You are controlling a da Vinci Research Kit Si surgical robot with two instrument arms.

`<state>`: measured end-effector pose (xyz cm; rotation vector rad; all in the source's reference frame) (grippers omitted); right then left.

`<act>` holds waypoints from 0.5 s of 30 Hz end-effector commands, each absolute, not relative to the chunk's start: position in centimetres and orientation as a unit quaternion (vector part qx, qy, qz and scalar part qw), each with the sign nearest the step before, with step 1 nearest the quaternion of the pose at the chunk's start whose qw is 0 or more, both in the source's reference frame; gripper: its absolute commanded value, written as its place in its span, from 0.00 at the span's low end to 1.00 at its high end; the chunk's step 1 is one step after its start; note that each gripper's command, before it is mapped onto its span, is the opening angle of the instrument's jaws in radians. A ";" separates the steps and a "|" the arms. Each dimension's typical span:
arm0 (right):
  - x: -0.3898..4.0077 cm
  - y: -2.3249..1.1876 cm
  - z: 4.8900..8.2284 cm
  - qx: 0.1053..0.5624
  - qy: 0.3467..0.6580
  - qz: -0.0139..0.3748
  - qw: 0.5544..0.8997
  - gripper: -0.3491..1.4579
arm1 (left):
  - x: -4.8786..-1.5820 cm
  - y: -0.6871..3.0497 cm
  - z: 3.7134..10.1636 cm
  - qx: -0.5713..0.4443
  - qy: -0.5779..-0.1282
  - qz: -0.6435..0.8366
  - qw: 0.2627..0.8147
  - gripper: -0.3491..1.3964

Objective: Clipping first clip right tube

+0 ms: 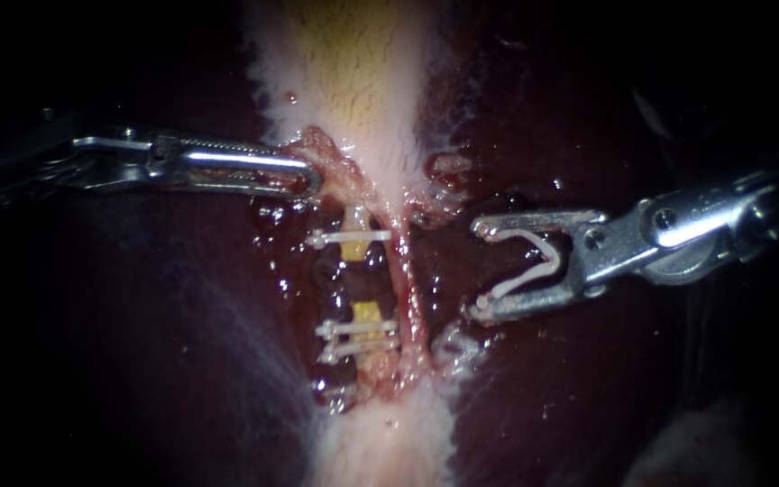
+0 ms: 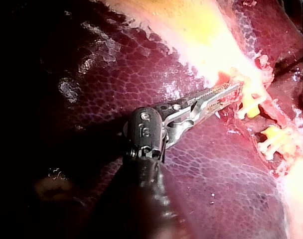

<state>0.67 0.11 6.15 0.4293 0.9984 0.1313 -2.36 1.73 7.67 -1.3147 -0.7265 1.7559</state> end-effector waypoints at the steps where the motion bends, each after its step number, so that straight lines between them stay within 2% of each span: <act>1: 0.66 0.11 6.15 0.204 0.475 0.063 0.854 0.47 | -2.35 1.73 7.66 -0.521 -0.288 0.695 0.403 0.00; 15: 0.67 0.08 6.17 0.209 0.475 0.058 0.853 0.47 | -1.88 1.74 6.86 -0.528 -0.294 0.684 0.410 0.00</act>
